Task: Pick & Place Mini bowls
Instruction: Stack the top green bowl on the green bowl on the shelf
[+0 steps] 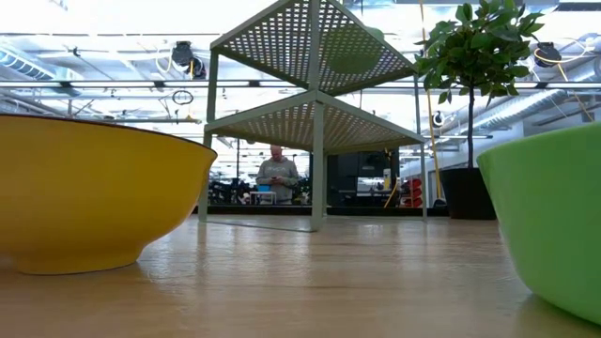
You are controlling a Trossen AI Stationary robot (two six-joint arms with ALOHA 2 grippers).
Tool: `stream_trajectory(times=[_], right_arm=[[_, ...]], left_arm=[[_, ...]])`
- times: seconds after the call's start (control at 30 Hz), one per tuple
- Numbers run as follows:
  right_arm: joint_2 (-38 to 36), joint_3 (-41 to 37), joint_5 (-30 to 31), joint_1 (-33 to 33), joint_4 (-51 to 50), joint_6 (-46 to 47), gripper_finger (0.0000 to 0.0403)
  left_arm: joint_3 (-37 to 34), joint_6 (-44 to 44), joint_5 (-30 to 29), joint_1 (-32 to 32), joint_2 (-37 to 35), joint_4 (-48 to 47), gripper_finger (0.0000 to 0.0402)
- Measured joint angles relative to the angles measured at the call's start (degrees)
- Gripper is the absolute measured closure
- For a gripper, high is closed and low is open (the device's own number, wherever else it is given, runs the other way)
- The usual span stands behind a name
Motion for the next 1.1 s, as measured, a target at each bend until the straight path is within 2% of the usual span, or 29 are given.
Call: stream_trajectory(times=[0.17,0.4,0.67,0.97,1.1], right_arm=[[0.0,0.0,-0.3,0.4,3.7,-3.3,0.0141],[-0.1,-0.1,-5.0,2.1,6.9,-5.7,0.0264],[-0.2,-0.1,-7.0,2.2,7.0,-10.5,0.0389],[-0.1,-0.1,-6.3,2.1,6.9,-12.9,0.0403],[-0.1,-0.1,-6.2,1.9,5.8,-10.6,0.0395]], left_arm=[[0.0,-0.6,0.3,-1.1,0.0,1.7,0.0377],[0.1,-1.6,-0.3,-1.7,-0.1,1.8,0.0376],[0.1,-6.2,-0.7,-1.6,-0.2,1.4,0.0376],[0.0,-8.1,0.1,-1.5,-0.1,1.3,0.0375],[0.0,-5.2,0.0,-1.5,0.0,1.3,0.0375]])
